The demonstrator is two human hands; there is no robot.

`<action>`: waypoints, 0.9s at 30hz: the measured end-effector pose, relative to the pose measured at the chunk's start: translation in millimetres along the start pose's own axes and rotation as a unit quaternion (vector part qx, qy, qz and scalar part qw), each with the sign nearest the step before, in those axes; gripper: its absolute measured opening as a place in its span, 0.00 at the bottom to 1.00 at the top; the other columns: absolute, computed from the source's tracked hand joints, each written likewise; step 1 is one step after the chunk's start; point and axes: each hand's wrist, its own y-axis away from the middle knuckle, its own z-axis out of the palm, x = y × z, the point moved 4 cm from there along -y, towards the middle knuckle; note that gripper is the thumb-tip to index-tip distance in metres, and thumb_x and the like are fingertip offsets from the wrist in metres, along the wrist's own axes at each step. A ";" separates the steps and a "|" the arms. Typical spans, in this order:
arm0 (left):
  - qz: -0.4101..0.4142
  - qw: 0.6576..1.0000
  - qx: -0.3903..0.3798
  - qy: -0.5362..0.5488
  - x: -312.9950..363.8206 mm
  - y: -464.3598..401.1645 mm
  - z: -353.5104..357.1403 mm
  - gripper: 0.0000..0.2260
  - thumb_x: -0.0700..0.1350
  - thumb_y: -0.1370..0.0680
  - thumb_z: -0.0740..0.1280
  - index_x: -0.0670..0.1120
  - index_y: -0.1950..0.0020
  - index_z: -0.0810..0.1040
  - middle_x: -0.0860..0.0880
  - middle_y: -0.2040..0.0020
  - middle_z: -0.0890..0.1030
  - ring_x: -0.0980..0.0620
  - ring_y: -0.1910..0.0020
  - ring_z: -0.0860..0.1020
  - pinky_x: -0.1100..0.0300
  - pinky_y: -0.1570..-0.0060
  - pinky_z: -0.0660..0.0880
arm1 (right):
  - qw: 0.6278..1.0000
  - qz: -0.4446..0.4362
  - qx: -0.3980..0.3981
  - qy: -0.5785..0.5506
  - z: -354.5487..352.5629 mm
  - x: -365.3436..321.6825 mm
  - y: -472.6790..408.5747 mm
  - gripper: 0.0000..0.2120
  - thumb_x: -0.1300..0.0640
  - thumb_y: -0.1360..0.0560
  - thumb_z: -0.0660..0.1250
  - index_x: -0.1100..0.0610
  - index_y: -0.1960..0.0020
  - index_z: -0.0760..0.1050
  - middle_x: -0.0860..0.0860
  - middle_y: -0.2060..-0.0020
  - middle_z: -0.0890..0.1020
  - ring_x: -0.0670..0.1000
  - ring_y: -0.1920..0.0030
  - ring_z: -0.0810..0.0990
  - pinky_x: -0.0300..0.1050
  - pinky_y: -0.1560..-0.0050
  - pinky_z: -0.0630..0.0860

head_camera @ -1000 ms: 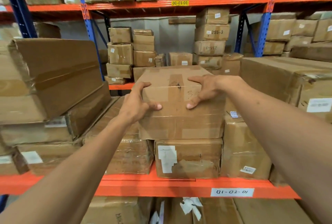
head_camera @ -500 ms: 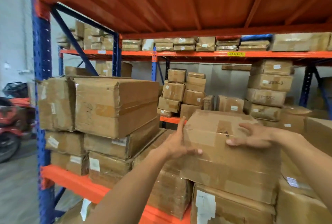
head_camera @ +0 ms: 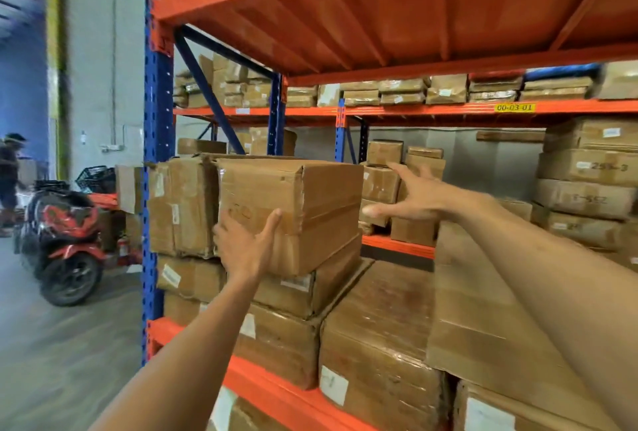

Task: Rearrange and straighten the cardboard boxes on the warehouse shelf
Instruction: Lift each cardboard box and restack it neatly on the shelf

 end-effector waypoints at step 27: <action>-0.111 0.947 -0.296 0.061 -51.5 -107.8 24.9 0.68 0.64 0.58 0.86 0.62 0.24 0.55 0.43 0.25 0.54 0.37 0.28 0.62 0.37 0.34 0.73 | 0.985 0.040 0.126 -0.110 28.3 -130.1 -53.7 0.54 0.25 0.41 0.75 0.42 0.21 0.62 0.50 0.34 0.74 0.55 0.37 0.75 0.47 0.50 0.76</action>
